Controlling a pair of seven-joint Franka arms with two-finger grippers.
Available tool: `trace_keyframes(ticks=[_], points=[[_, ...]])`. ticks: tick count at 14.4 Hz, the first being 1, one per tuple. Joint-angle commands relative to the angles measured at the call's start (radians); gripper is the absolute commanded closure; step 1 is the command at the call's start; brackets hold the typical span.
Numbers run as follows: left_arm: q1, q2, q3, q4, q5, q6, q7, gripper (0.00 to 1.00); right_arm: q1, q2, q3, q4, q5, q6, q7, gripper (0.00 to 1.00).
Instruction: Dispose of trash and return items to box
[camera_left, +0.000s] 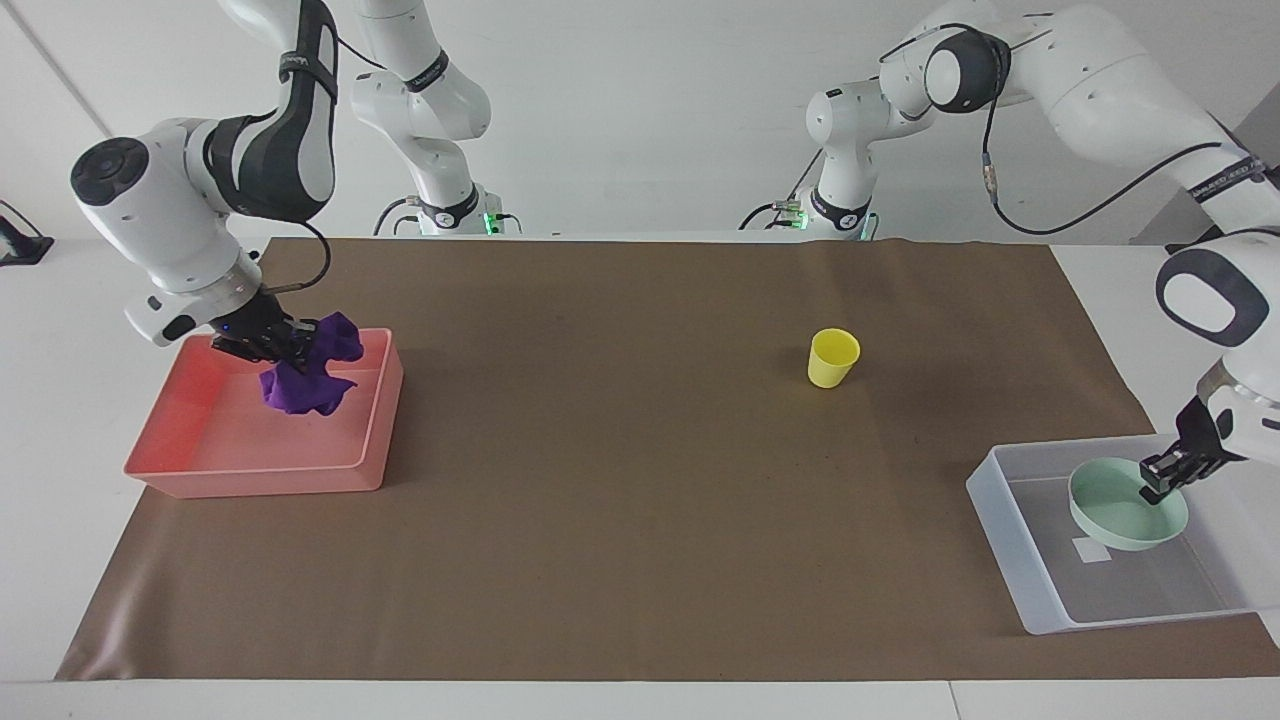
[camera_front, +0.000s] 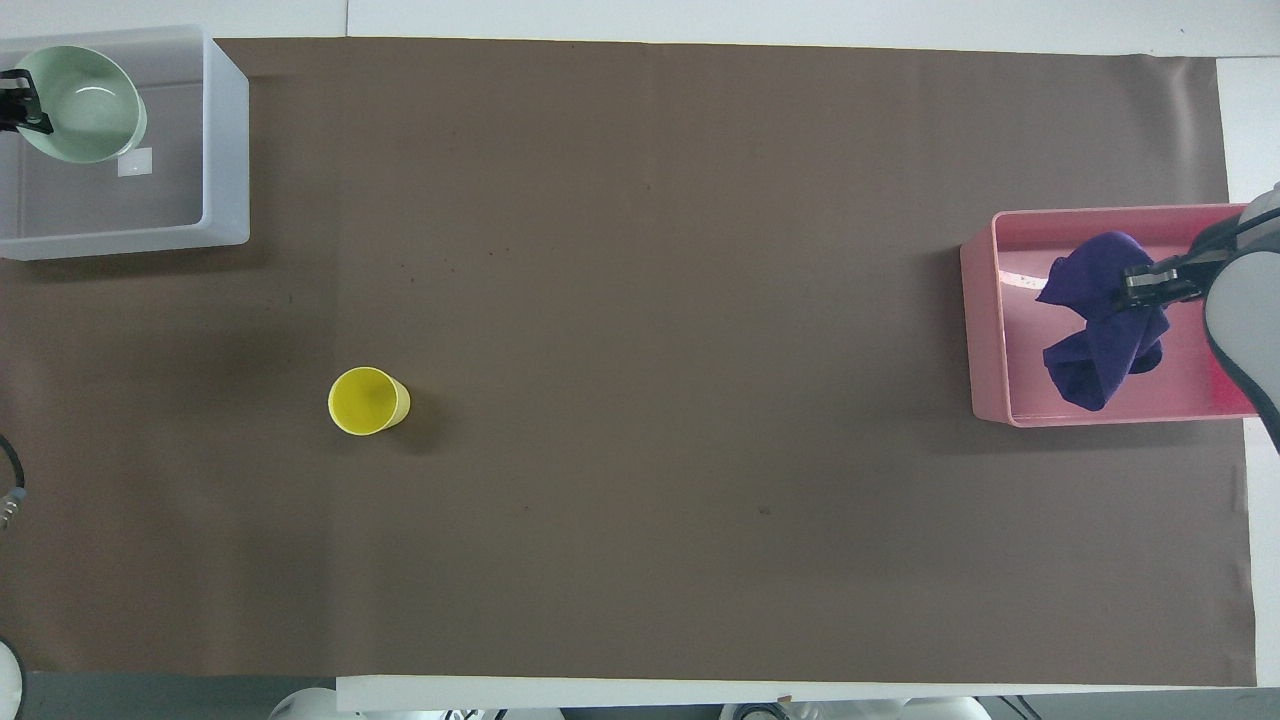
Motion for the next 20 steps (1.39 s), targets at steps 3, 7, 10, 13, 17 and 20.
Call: trace_keyframes(ticks=[3,7,10,13,17,20], points=[[0.035,0.020,0.004,-0.157,-0.004,0.261,0.004,0.97,-0.058,0.014,0.014,-0.184,-0.003,0.243,-0.094,0.98],[0.034,0.022,0.007,-0.208,-0.004,0.372,0.009,0.00,-0.053,0.071,0.014,-0.214,-0.005,0.311,-0.091,0.96],[0.021,0.011,0.008,-0.191,-0.006,0.320,0.006,0.00,-0.053,0.071,0.014,-0.212,-0.005,0.306,-0.094,0.76],[0.014,-0.085,0.008,-0.143,-0.003,0.121,0.004,0.00,-0.045,0.071,0.015,-0.200,-0.003,0.288,-0.089,0.19],[-0.073,-0.366,0.007,-0.321,-0.003,-0.196,-0.046,0.00,0.028,0.056,0.023,-0.056,0.000,0.093,-0.049,0.06],[-0.213,-0.505,0.004,-0.505,-0.003,-0.415,-0.204,0.00,0.131,0.057,0.023,0.051,0.002,-0.037,0.059,0.06]])
